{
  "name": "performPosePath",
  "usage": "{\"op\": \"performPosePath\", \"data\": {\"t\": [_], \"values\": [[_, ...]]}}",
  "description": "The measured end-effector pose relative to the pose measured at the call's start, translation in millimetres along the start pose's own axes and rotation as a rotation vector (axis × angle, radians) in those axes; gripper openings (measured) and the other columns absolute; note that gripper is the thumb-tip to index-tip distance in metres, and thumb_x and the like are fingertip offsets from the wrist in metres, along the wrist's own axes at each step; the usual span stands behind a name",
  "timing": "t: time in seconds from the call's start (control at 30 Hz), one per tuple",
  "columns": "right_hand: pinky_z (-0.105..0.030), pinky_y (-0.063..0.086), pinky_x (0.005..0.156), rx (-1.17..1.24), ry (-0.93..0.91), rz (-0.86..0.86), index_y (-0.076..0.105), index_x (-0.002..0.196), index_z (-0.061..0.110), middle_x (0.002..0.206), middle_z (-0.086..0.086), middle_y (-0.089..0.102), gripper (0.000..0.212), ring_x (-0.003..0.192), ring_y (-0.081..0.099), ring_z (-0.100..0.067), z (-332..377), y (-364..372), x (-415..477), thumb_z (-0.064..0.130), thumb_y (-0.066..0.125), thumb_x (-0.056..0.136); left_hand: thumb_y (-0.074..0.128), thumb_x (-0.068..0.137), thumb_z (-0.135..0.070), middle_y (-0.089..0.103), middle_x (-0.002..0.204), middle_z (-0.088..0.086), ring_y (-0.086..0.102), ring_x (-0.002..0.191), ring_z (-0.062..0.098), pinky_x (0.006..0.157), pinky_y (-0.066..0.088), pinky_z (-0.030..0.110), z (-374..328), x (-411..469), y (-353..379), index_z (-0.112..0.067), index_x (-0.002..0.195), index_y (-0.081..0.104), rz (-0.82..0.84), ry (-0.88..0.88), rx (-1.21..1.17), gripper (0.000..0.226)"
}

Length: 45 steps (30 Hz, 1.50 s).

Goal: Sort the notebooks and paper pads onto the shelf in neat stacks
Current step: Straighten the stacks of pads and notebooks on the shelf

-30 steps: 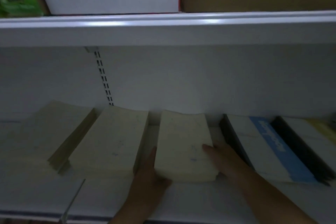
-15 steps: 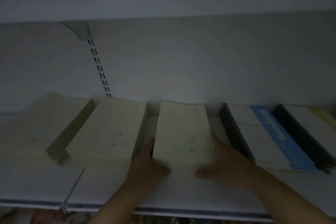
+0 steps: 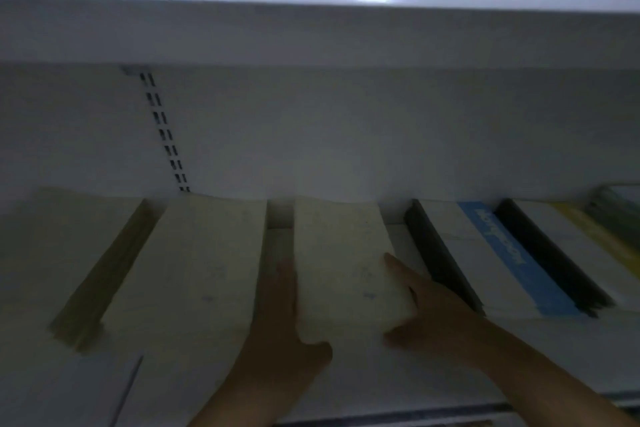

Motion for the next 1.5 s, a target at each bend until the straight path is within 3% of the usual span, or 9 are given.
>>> {"op": "performPosePath", "data": {"t": [0.17, 0.33, 0.43, 0.63, 0.73, 0.83, 1.23, 1.33, 1.5], "values": [[-0.016, 0.021, 0.111, -0.004, -0.049, -0.066, 0.003, 0.142, 0.054, 0.141, 0.035, 0.006, 0.091, 0.135, 0.016, 0.006, 1, -5, -40, 0.039, 0.07, 0.081, 0.075, 0.07, -0.02, 0.03, 0.134, -0.044, 0.034, 0.128, -0.011, 0.093, 0.031, 0.0, -36, 0, -9, -0.055, 0.134, 0.02, -0.025, 0.239, -0.366, 0.091], [-0.013, 0.024, 0.108, -0.12, -0.056, -0.439, 0.044, 0.121, 0.049, 0.135, 0.032, 0.03, 0.039, 0.136, 0.025, 0.005, -38, -60, -57, 0.038, 0.061, 0.088, 0.071, 0.079, -0.008, 0.055, 0.122, -0.027, 0.047, 0.113, -0.01, 0.09, 0.036, 0.007, -69, 6, 60, -0.041, 0.125, 0.044, 0.272, 0.13, -0.595, 0.063], [-0.021, 0.014, 0.112, -0.275, 0.027, -0.528, 0.038, 0.141, 0.031, 0.151, 0.016, 0.024, 0.067, 0.144, 0.016, -0.008, -69, -89, -44, 0.06, 0.054, 0.082, 0.071, 0.047, -0.034, 0.057, 0.124, -0.02, 0.056, 0.106, -0.004, 0.085, 0.046, 0.016, -94, 18, 111, -0.033, 0.138, 0.043, 0.46, 0.029, -0.51, 0.095], [-0.035, 0.01, 0.119, -0.487, 0.03, -0.373, 0.017, 0.15, 0.033, 0.16, 0.003, -0.001, 0.14, 0.147, -0.005, -0.016, -106, -89, -19, 0.096, -0.024, 0.031, 0.073, 0.055, -0.027, 0.058, 0.083, -0.003, 0.061, 0.069, 0.014, 0.055, 0.053, 0.023, -121, 58, 166, -0.032, 0.11, 0.038, 0.242, -0.237, -0.546, 0.065], [-0.032, 0.012, 0.119, -0.4, 0.008, -0.425, 0.024, 0.147, 0.037, 0.159, 0.009, 0.004, 0.132, 0.147, -0.005, -0.011, -114, -90, -17, 0.097, -0.014, 0.035, 0.074, 0.039, -0.031, 0.066, 0.096, 0.01, 0.066, 0.083, 0.028, 0.076, 0.058, 0.04, -120, 81, 180, -0.018, 0.109, 0.056, 0.118, -0.306, -0.553, 0.073], [-0.033, 0.015, 0.118, -0.361, -0.036, -0.464, 0.028, 0.144, 0.039, 0.159, 0.01, 0.008, 0.117, 0.147, -0.001, -0.011, -115, -89, -14, 0.093, -0.004, 0.045, 0.072, 0.075, -0.009, 0.062, 0.083, 0.016, 0.059, 0.072, 0.029, 0.064, 0.048, 0.032, -131, 91, 174, -0.006, 0.078, 0.063, 0.085, -0.403, -0.715, 0.01], [-0.033, 0.013, 0.119, -0.133, -0.22, -0.47, 0.003, 0.15, 0.032, 0.156, 0.009, -0.015, 0.118, 0.146, -0.004, -0.014, -124, -94, -24, 0.098, 0.004, 0.052, 0.071, 0.082, -0.017, 0.071, 0.061, 0.013, 0.068, 0.053, 0.025, 0.047, 0.055, 0.026, -136, 83, 184, -0.001, 0.08, 0.067, -0.046, -0.346, -0.761, 0.017], [-0.009, 0.037, 0.095, 0.503, -0.275, -0.552, 0.028, 0.135, 0.033, 0.134, 0.023, 0.035, 0.075, 0.117, 0.045, 0.006, -113, -124, -29, 0.042, 0.074, 0.076, 0.073, 0.08, -0.008, 0.071, 0.086, 0.011, 0.069, 0.071, 0.025, 0.058, 0.057, 0.033, -129, 66, 179, -0.011, 0.094, 0.061, -0.227, -0.188, -0.807, 0.019], [-0.021, 0.053, 0.06, 0.866, -0.353, -0.475, 0.061, 0.095, 0.027, 0.093, 0.004, 0.071, 0.034, 0.078, 0.068, -0.009, -112, -129, -27, 0.029, 0.082, 0.068, 0.082, 0.066, -0.008, 0.072, 0.083, -0.007, 0.068, 0.075, -0.001, 0.062, 0.052, 0.013, -130, 38, 169, -0.019, 0.1, 0.052, -0.349, 0.281, -0.613, 0.047]]}}
Point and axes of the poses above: each hand's wrist, its own x-axis towards the middle knuckle, its own y-axis out of the palm, z = x × y, the point moved 2 cm from there along x, towards the middle knuckle
